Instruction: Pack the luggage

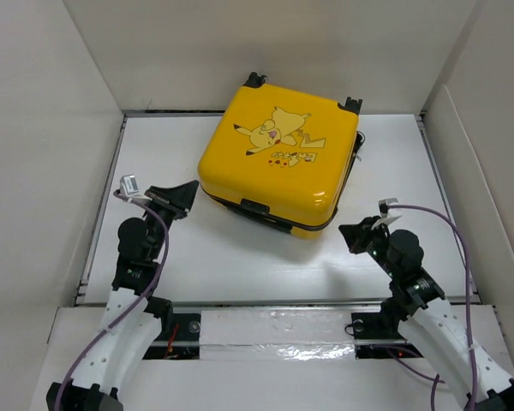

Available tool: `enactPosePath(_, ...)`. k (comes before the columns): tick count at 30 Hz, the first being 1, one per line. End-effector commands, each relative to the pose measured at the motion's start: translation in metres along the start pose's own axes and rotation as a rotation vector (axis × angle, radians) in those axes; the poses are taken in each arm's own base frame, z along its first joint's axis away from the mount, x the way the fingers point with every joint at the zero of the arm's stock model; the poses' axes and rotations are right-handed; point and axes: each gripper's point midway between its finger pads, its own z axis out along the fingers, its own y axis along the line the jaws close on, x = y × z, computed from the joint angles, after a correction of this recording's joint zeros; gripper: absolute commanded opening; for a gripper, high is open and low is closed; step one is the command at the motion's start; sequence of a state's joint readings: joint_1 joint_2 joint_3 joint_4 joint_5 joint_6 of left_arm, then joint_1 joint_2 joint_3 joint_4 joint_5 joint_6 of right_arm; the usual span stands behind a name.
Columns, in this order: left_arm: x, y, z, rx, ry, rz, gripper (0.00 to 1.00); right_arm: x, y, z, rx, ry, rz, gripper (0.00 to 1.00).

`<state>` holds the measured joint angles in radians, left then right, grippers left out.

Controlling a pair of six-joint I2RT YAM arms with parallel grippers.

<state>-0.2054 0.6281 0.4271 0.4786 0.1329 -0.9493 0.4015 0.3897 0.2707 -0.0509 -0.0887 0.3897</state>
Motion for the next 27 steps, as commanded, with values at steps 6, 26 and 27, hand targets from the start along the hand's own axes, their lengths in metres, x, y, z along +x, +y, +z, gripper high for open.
enactPosePath(6,0.110,0.090,-0.049,-0.117,0.408,0.055,0.00,-0.010,-0.021,0.029,0.009,-0.101,-0.093,0.33)
enactPosePath(26,0.191,0.029,-0.037,0.002,0.574,0.344,0.06,-0.033,-0.034,0.067,-0.188,-0.126,-0.290,0.58)
enactPosePath(27,0.193,0.029,-0.035,0.005,0.574,0.341,0.07,-0.030,-0.027,0.068,-0.238,-0.105,-0.307,0.58)
